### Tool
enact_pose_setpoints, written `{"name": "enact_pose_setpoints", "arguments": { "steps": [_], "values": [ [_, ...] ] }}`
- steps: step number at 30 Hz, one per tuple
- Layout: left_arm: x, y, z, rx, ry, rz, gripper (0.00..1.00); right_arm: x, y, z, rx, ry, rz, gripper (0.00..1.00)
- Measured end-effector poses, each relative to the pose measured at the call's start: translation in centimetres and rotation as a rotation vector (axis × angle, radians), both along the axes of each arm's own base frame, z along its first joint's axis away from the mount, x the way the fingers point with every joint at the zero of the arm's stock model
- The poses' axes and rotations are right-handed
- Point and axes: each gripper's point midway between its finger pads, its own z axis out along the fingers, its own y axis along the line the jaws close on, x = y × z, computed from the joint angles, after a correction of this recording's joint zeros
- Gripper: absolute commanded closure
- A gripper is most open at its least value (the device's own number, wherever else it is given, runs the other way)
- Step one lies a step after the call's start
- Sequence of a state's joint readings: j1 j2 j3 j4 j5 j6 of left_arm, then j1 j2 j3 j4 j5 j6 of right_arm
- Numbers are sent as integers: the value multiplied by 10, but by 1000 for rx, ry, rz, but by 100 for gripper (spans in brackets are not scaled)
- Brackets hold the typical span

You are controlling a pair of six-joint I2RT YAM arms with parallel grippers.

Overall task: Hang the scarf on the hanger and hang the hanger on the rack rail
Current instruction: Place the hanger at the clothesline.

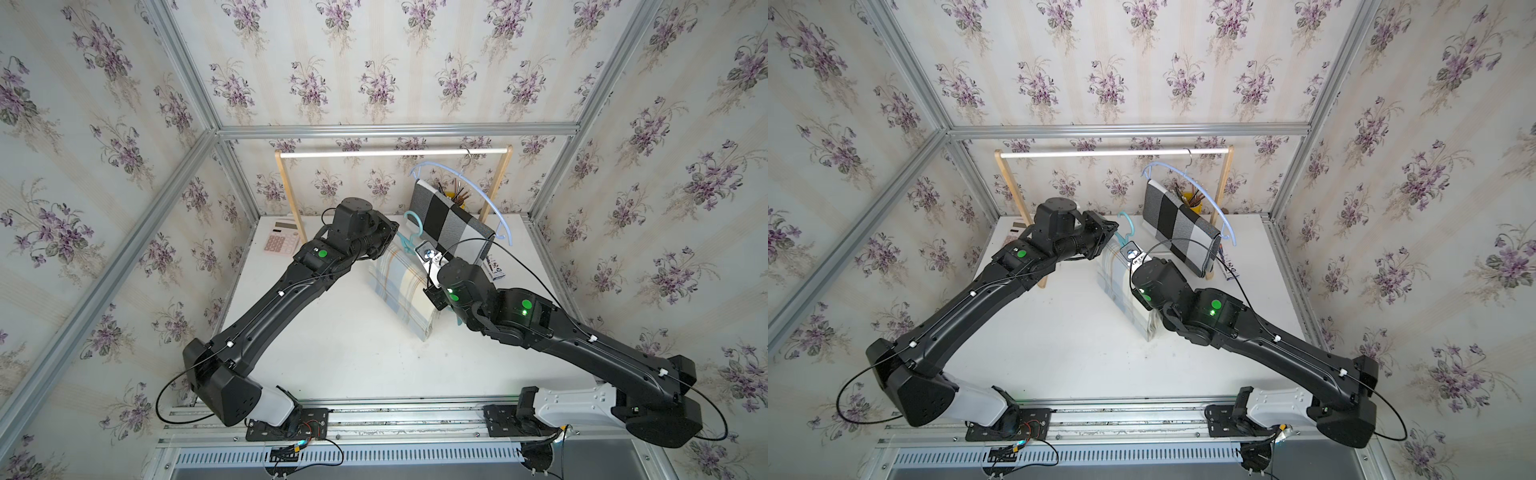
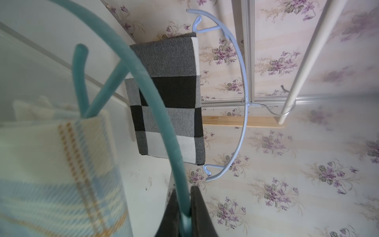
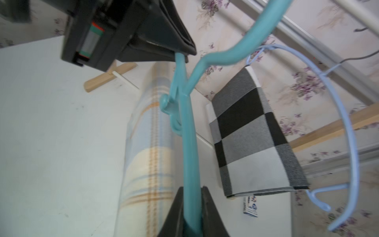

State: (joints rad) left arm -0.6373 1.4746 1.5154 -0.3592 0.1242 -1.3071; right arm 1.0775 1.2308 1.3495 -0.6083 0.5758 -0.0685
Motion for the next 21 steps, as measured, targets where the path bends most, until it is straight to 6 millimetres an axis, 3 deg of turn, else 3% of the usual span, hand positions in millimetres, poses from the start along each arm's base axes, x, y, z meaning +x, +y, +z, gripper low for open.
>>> {"name": "enact_pose_setpoints", "arguments": {
  "steps": [4,8,12,17,21],
  "values": [
    [-4,1,-14,39,2,-41,100,-11,8,-6,122,120,52,55],
    [-6,4,-11,36,-5,-50,100,-25,10,-12,213,208,89,44],
    [-10,7,-11,29,-6,-58,100,-43,2,-27,287,281,105,39],
    [-9,8,-12,29,-3,-56,100,-62,-10,-67,358,372,99,37],
    [-9,8,-12,27,-2,-60,100,-69,-9,-77,416,401,109,37]
  ]
}}
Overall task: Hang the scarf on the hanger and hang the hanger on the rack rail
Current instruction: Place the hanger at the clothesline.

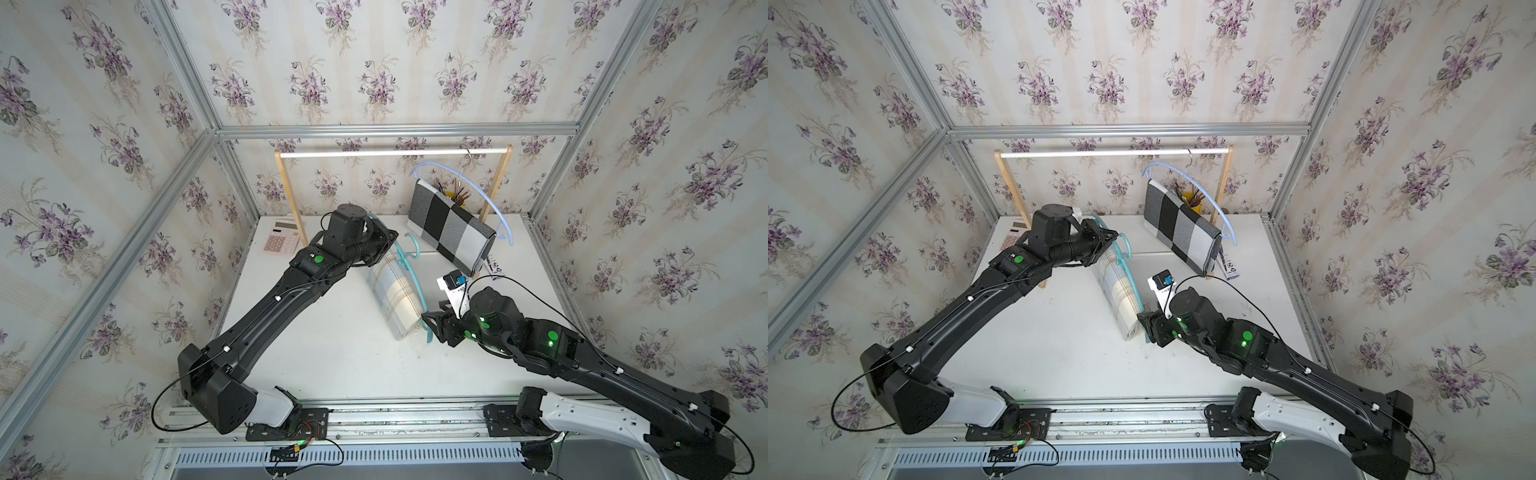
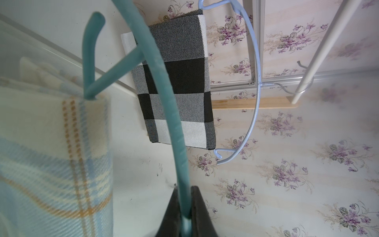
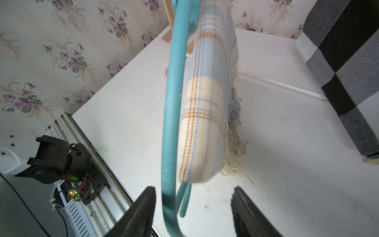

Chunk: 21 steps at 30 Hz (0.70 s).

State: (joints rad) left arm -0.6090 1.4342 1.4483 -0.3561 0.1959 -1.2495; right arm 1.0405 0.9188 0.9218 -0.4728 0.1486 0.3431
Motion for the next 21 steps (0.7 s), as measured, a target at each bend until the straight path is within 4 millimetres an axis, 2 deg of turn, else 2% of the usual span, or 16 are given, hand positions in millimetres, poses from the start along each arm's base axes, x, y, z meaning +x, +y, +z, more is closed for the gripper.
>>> {"name": "enact_pose_setpoints", "arguments": {
  "steps": [3,5,8,12,16,20,21],
  "values": [
    [0,0,0,0,0,0,100,-2,9,1,29,2,14,39],
    [0,0,2,-1,-2,1,100,-2,16,0,37,4,20,45],
    [0,0,3,-2,-4,2,100,2,21,-7,26,17,-6,60],
    [1,2,2,4,-3,10,100,8,17,-16,8,22,-61,80],
    [2,3,2,4,-2,22,100,8,17,-17,3,17,-59,100],
    [3,4,4,-1,-6,28,100,10,18,-9,-3,12,-64,100],
    [4,4,4,0,-8,32,95,11,17,-6,-11,10,-73,100]
  ]
}}
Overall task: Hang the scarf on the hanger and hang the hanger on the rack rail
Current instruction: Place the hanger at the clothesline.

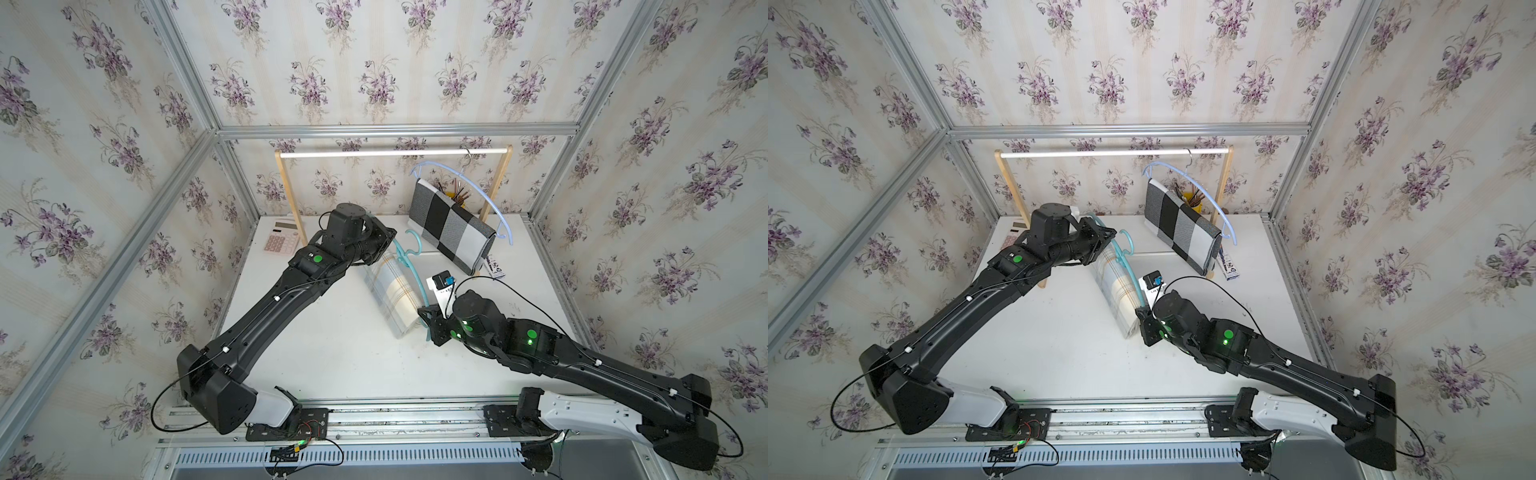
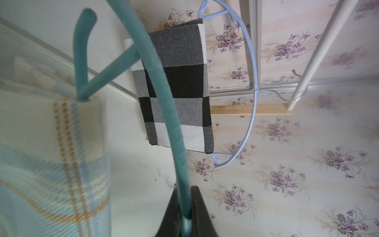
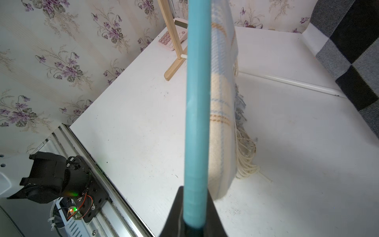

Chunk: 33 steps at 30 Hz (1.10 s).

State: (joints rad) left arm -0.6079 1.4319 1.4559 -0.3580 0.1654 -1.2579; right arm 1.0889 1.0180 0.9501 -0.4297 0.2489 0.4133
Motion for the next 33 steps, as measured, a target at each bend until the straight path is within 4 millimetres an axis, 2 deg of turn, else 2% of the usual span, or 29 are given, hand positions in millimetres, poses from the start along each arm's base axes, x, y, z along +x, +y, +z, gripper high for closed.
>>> {"name": "enact_pose_setpoints", "arguments": {
  "steps": [2,4,8,12,15,19,22,27,33],
  "values": [
    [0,4,4,4,-7,14,65,2,-2,5,-20,0,-13,100],
    [-10,13,14,32,-21,11,39,11,-2,16,-30,-16,-55,100],
    [-25,43,31,109,-72,58,10,30,-4,36,-63,-37,-141,100],
    [-39,88,31,224,-90,144,8,54,1,61,-71,-68,-191,100],
    [-53,119,27,289,-106,199,7,73,0,73,-85,-79,-222,100],
    [-76,153,13,386,-126,248,7,101,-3,86,-87,-79,-264,100],
    [-91,173,-2,448,-133,279,7,117,4,91,-83,-73,-266,100],
    [-107,194,-25,518,-130,308,8,138,16,87,-91,-52,-257,100],
    [-112,201,-40,551,-116,316,8,155,29,77,-91,-19,-249,100]
  ]
}}
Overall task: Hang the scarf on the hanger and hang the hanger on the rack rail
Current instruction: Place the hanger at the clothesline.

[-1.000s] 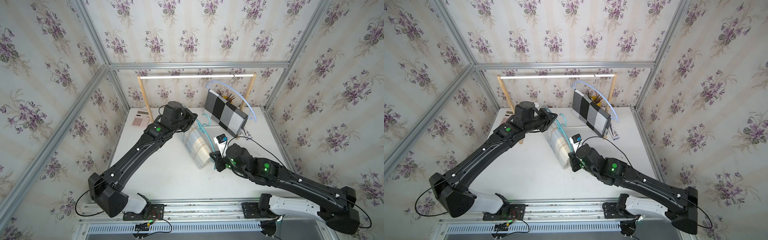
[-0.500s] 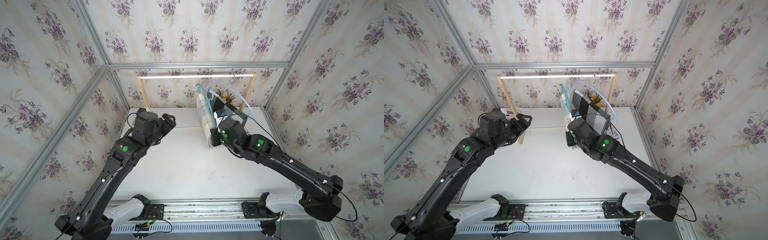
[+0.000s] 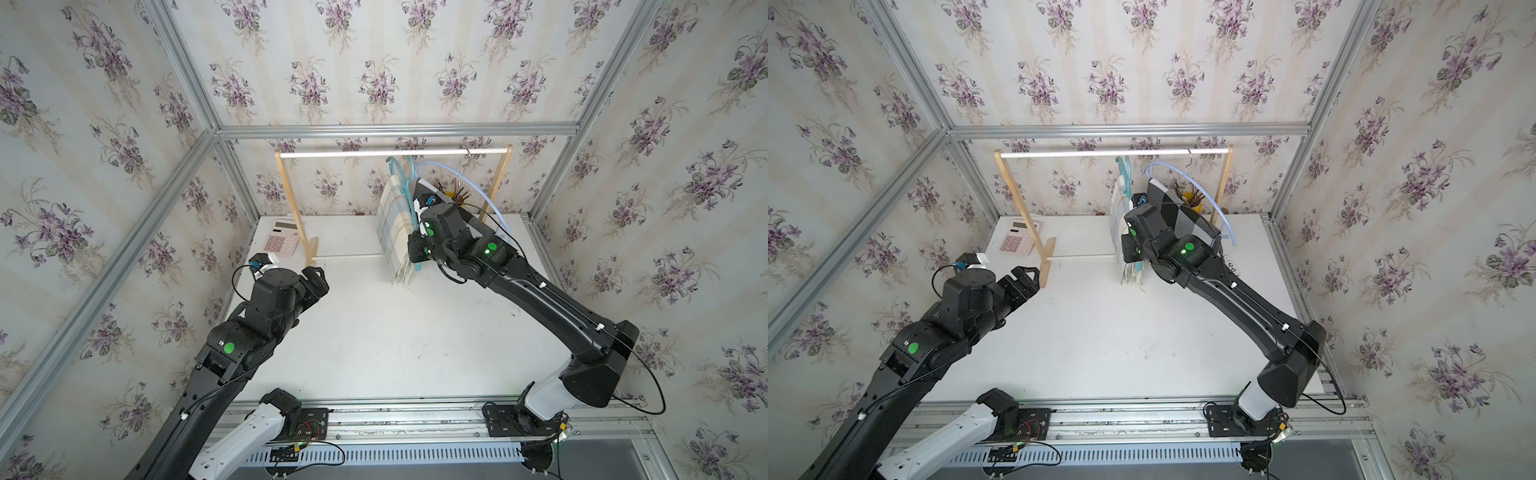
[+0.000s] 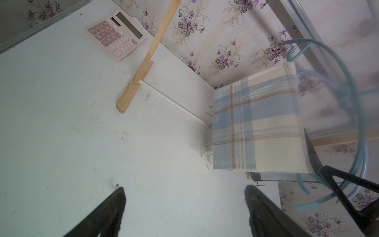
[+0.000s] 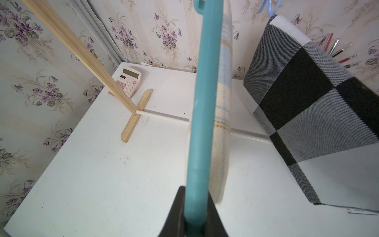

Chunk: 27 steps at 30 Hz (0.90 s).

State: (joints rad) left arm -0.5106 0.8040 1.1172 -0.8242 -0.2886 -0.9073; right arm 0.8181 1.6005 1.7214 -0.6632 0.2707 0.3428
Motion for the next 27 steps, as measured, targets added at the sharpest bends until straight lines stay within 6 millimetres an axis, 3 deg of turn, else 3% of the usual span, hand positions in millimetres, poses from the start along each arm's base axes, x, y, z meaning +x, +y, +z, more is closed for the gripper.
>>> {"name": "enact_pose_setpoints", "arguments": {
  "steps": [5,15,20,27],
  "values": [
    [0,1,-5,16,15,-2,8,9,14,-1,31,12,-2,100],
    [-3,4,-9,27,17,4,8,23,28,20,99,-32,-12,100],
    [-2,4,-13,32,26,5,8,40,44,21,106,-39,-18,100],
    [-2,3,-25,47,55,3,8,54,54,-9,87,30,-28,100]
  ]
}}
